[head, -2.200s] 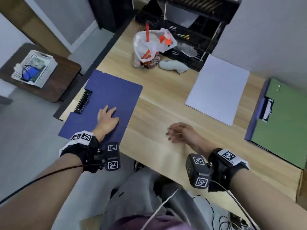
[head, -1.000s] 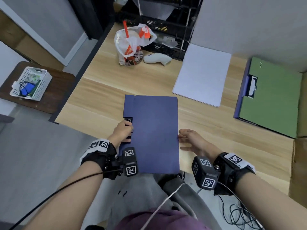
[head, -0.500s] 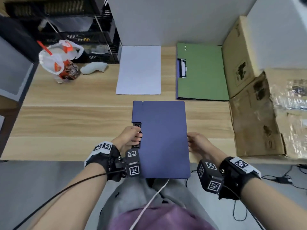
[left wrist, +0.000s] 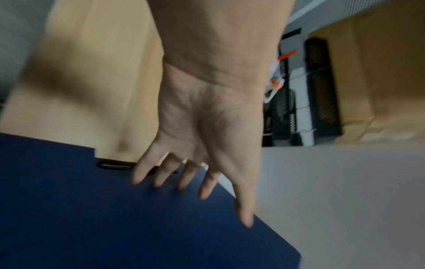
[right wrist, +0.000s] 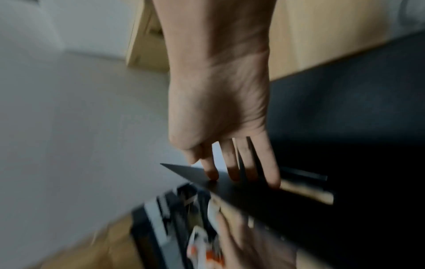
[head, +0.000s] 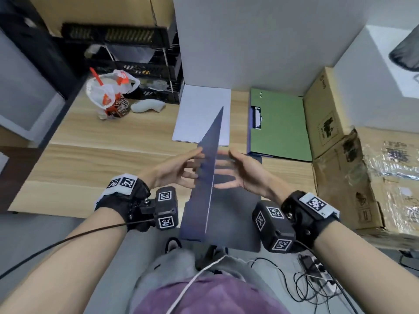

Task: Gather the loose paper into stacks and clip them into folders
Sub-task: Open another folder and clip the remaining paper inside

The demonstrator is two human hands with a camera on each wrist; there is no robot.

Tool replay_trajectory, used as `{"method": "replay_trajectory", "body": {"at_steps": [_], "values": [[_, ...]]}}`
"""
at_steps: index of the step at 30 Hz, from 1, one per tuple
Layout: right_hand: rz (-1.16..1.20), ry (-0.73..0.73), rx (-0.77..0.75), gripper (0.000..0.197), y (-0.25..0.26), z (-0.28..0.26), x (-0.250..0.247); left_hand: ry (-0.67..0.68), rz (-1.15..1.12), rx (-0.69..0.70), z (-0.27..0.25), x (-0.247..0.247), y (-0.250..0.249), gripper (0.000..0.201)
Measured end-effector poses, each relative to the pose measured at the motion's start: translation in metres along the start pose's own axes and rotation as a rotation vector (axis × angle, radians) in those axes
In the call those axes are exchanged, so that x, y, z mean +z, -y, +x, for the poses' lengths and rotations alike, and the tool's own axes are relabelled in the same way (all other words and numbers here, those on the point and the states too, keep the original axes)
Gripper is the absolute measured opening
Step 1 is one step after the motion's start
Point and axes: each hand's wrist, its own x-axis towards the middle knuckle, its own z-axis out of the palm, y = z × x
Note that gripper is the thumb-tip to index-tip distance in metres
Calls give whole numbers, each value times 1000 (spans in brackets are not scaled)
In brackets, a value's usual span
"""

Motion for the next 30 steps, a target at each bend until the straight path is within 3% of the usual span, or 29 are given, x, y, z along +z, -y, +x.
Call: {"method": "replay_trajectory", "body": {"at_steps": [3,8,12,15,17,19,21,25,30], "values": [[-187,71,10,40,6,29,47,0,62,82,-34,-28,-14,41],[-289,80,61,34,-8,66,94,-337,132,171,-58,-89,-1,25],[-250,-55,118,36,-26,83,98,-489,270,149,-60,-140,27,26],[-172,-186,164,26,-39,83,79,-684,136,168,-52,-179,57,24],[-179,-307,191,16,-48,78,62,-820,117,151,-42,-196,72,35],[-177,-445,209,13,-55,70,49,-792,201,89,-30,-200,82,51],[-175,-558,229,22,-61,59,37,-658,322,39,-14,-195,88,58],[-300,-601,311,23,-79,48,21,-434,465,-74,13,-171,97,58],[-424,-672,298,28,-79,60,13,-453,529,-120,20,-164,98,55]]}}
